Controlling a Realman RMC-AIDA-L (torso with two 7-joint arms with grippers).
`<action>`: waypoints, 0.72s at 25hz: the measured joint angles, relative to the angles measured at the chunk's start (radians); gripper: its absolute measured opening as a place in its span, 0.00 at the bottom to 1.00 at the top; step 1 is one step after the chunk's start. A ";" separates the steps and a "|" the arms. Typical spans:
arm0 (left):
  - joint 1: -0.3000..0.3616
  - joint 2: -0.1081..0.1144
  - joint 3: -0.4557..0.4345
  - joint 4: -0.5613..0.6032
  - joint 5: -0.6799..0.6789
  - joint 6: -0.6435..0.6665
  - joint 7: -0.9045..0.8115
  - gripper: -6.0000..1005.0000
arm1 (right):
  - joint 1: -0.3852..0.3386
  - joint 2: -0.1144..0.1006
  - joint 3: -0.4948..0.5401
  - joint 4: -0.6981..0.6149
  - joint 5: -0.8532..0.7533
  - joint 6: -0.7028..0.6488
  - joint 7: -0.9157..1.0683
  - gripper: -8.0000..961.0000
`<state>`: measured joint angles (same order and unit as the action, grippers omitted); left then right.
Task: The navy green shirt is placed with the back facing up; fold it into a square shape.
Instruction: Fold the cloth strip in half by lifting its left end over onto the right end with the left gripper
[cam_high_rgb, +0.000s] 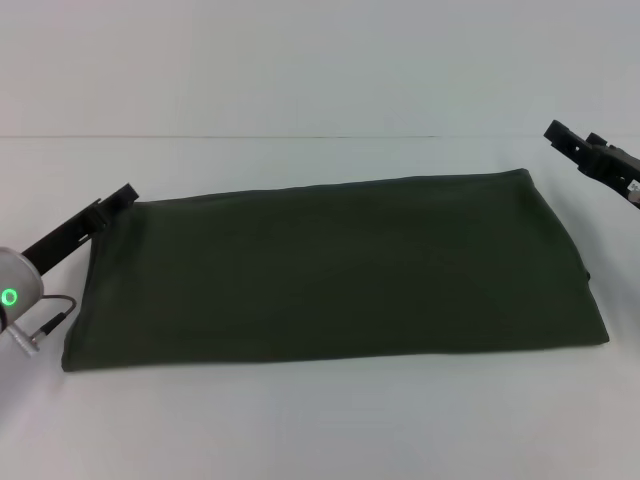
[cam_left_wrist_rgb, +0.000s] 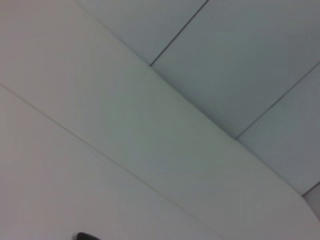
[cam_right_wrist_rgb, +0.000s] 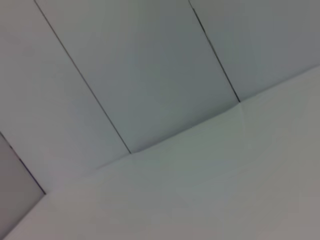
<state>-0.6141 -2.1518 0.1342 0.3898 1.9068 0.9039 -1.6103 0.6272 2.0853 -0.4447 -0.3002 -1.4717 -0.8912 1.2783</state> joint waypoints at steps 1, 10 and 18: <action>0.011 0.007 0.000 0.001 0.000 0.050 -0.003 0.41 | -0.015 -0.002 -0.004 -0.008 -0.005 -0.036 -0.001 0.80; 0.118 0.090 0.013 0.002 0.004 0.396 -0.133 0.56 | -0.109 -0.002 -0.156 -0.135 -0.172 -0.334 -0.026 0.79; 0.154 0.174 0.219 0.013 0.012 0.437 -0.432 0.82 | -0.098 0.010 -0.326 -0.135 -0.262 -0.372 -0.163 0.79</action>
<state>-0.4603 -1.9783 0.3537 0.4030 1.9190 1.3411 -2.0425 0.5288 2.0951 -0.7703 -0.4351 -1.7338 -1.2631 1.1156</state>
